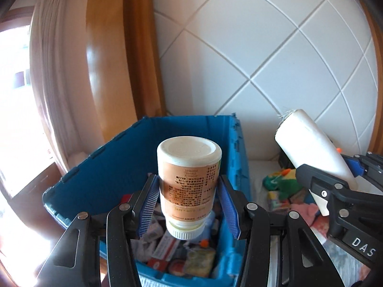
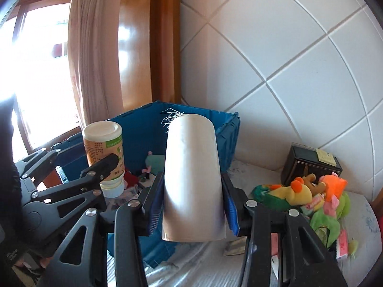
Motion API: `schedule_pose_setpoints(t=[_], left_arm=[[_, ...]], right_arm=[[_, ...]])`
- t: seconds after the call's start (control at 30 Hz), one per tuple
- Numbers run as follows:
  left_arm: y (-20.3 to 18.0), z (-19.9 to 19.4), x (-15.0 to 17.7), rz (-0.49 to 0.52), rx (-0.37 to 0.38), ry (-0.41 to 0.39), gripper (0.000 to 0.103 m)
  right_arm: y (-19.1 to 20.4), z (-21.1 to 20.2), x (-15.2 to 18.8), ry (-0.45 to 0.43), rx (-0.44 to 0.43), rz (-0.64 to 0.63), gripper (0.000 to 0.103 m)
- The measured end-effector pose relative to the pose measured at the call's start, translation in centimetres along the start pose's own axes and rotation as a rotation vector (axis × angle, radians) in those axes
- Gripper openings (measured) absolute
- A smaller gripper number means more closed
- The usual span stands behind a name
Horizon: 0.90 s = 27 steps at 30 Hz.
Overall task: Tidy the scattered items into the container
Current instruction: 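Drop the pill bottle into the crate while the right tool carries the tube over it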
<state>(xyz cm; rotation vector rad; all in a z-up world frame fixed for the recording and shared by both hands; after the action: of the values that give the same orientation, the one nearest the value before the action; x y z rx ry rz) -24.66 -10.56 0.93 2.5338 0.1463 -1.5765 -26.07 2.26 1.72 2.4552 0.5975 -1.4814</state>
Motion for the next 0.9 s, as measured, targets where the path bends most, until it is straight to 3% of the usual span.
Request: schedule_pose_setpoints(t=[0.3,0.6,0.63,0.73,0.9], left_arm=[[10.2,5.0,1.4,-0.084,-0.071,0.093,0.05],[13.1,8.0,2.7,-0.101,-0.054,0.139,0.05],[13.1,8.2,2.7,-0.103,-0.049,0.143,0.053],[12.9,8.0,2.7,-0.098,-0.047,0.135,0.074],[13.3,8.0,3.1,-0.104,-0.042,0.139,0.079]], right_arm=[[8.8,7.4,-2.0,0.053,-0.071,-0.041,0.044],[10.8,10.1,-2.7,0.074,-0.046,-0.046,0.044],[10.9,10.2,-2.9,0.073,-0.041,-0.047,0.044],[11.2,10.3,-3.2,0.073,-0.032,-0.05,0.044],[11.4,10.7,-3.5,0.072,-0.021,-0.052,0.044]])
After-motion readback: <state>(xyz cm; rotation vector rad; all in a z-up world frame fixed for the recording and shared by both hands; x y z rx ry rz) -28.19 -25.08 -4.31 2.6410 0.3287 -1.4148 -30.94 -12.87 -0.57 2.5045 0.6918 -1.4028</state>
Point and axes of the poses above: each gripper's, at about its wrist camera, not at the fingertips, and z roughly the way its jaws point, y to its left, x to its underside, the point moved 3 cm from there along z, roughly the way its jaws point, and after that the axes turned 1 degree about -z, right-handed, at the moved point
